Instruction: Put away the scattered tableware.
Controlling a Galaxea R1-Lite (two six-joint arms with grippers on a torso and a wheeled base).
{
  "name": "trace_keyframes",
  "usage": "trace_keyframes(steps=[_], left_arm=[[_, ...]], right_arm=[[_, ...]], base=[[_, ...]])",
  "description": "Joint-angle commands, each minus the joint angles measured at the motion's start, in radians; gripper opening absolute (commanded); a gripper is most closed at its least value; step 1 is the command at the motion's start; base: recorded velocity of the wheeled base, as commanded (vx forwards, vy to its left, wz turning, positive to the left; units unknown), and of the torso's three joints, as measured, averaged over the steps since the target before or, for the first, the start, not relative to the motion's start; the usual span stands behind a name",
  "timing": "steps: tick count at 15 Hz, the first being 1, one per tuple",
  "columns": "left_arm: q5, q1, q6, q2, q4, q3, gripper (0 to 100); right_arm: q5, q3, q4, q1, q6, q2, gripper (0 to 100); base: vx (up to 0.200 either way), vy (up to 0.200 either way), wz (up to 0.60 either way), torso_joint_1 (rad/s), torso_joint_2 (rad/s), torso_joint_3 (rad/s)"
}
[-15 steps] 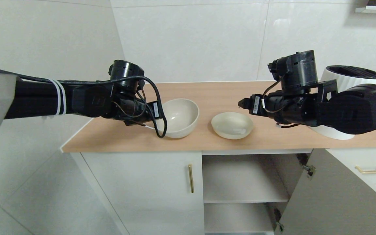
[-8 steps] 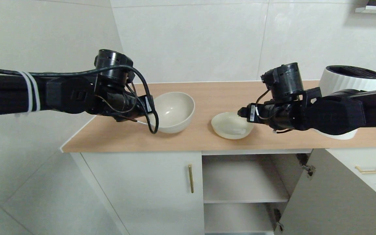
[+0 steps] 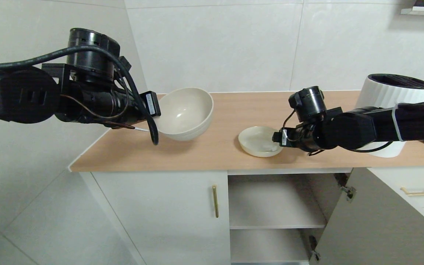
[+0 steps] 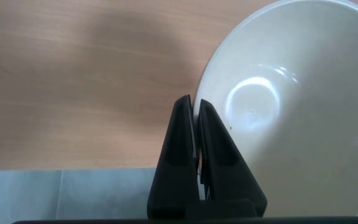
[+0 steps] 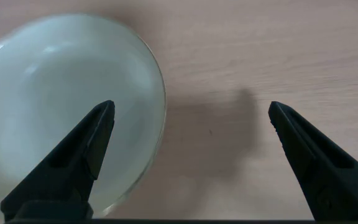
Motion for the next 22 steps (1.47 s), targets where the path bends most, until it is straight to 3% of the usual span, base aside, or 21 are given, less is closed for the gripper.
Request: trace_keyframes(steps=[1,2,3,8,13,18,19,22], left_arm=[[0.000,0.001,-0.001,-0.011,0.000,0.000,0],[0.002,0.001,-0.001,-0.012,0.000,0.000,0],[0.002,0.000,-0.002,-0.012,0.000,0.000,0],[0.002,0.000,-0.004,-0.024,0.000,0.005,0],[-0.003,0.000,0.001,-0.116,0.000,0.083,0],[0.000,-0.048,-0.002,-0.221,-0.016,0.259,0],[-0.001,-0.057,-0.001,-0.251,-0.022,0.335,0],[-0.001,-0.065,-0.002,-0.290,-0.046,0.447,0]], right_arm=[[0.001,-0.007,-0.004,0.000,0.002,0.030,100],[0.001,-0.007,-0.004,0.000,0.002,0.032,100],[0.002,-0.007,-0.004,0.000,0.002,0.032,0],[0.002,0.000,-0.002,0.009,0.016,0.001,0],[0.011,0.143,0.002,0.097,0.030,-0.289,0],[0.011,0.332,-0.001,0.189,0.102,-0.347,0],[0.008,0.388,-0.006,0.198,0.129,-0.353,0],[0.007,0.440,-0.007,0.232,0.179,-0.392,0]], base=[[0.000,0.000,0.00,0.000,0.00,0.000],[0.000,0.000,0.00,0.000,0.00,0.000],[0.000,0.000,0.00,0.000,0.00,0.000],[0.000,0.000,0.00,0.000,0.00,0.000],[0.000,0.000,0.00,0.000,0.00,0.000],[0.000,0.000,0.00,0.000,0.00,0.000],[0.000,0.000,0.00,0.000,0.00,0.000],[0.000,0.000,0.00,0.000,0.00,0.000]])
